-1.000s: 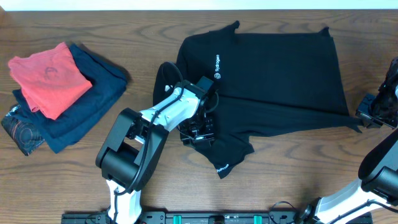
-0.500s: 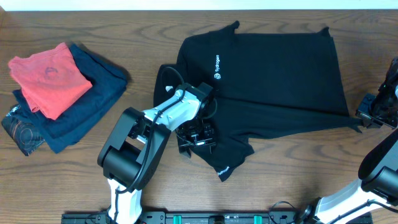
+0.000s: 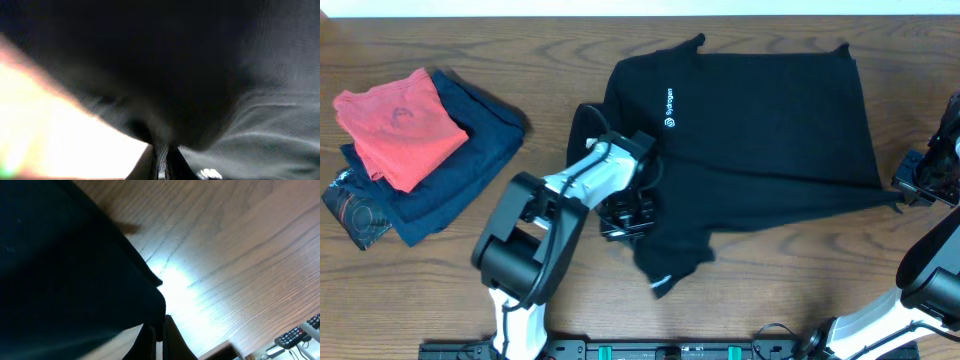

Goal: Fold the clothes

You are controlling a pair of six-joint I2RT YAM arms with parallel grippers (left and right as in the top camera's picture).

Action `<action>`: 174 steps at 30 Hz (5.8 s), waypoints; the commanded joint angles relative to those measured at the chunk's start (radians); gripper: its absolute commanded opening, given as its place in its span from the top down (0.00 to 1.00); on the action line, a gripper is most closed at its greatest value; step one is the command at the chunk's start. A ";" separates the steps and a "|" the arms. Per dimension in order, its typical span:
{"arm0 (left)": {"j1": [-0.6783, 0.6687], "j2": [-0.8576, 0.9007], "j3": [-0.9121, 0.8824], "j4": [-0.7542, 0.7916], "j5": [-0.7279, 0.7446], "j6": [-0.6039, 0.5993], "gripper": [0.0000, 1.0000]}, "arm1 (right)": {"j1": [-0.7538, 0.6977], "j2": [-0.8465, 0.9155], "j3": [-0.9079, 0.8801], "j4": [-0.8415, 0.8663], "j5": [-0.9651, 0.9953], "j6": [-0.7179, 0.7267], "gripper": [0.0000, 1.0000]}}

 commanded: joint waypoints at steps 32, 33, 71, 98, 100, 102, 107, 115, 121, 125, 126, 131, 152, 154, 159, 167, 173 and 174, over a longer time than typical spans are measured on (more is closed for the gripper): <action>0.180 -0.272 0.000 0.510 -0.299 0.085 0.94 | 0.074 -0.020 -0.134 0.383 -0.187 -0.013 0.97; 0.180 -0.251 0.000 0.540 -0.320 0.085 0.94 | 0.079 -0.020 -0.141 0.406 -0.187 -0.013 0.97; 0.228 0.027 -0.044 0.576 -0.389 0.142 0.47 | 0.085 -0.020 -0.466 0.744 -0.126 -0.011 0.81; 0.240 -0.301 -0.041 0.071 -0.377 0.144 0.30 | 0.014 -0.187 -0.401 0.418 -0.081 0.159 0.56; 0.240 -0.354 -0.041 0.075 -0.377 0.135 0.28 | 0.015 -0.223 -0.401 0.418 -0.115 0.119 0.56; 0.240 -0.378 -0.041 0.074 -0.351 0.118 0.27 | 0.015 -0.239 -0.401 0.414 -0.138 0.108 0.57; 0.230 -0.373 -0.051 0.079 -0.180 0.116 0.27 | 0.015 -0.234 -0.411 0.413 -0.183 0.100 0.58; 0.153 -0.339 -0.103 0.115 -0.174 0.111 0.27 | 0.015 -0.180 -0.463 0.468 -0.235 0.093 0.55; 0.124 -0.339 -0.116 0.147 -0.174 0.111 0.27 | 0.015 -0.138 -0.467 0.505 -0.235 0.093 0.54; 0.124 -0.339 -0.116 0.148 -0.174 0.111 0.27 | 0.015 -0.126 -0.467 0.525 -0.237 0.093 0.67; 0.124 -0.339 -0.116 0.149 -0.175 0.111 0.27 | 0.015 -0.126 -0.467 0.527 -0.238 0.093 0.74; 0.124 -0.339 -0.116 0.150 -0.175 0.111 0.27 | 0.015 -0.126 -0.467 0.554 -0.270 0.074 0.99; 0.116 -0.339 -0.118 0.164 -0.086 0.110 0.27 | 0.014 -0.126 -0.467 0.635 -0.405 0.074 0.69; 0.099 -0.339 -0.118 0.168 -0.073 0.110 0.27 | 0.014 -0.126 -0.467 0.579 -0.363 0.074 0.70; 0.018 -0.335 -0.118 0.213 -0.073 0.109 0.26 | 0.014 -0.126 -0.467 0.505 -0.280 0.074 0.70; -0.109 -0.228 -0.117 0.339 -0.067 0.054 0.23 | 0.014 -0.126 -0.467 0.485 -0.275 0.074 0.70; -0.176 -0.152 -0.108 0.388 -0.037 0.129 0.23 | 0.014 -0.126 -0.467 0.482 -0.275 0.058 0.69; -0.181 -0.152 -0.108 0.402 -0.038 0.131 0.23 | 0.014 -0.126 -0.467 0.481 -0.275 0.058 0.69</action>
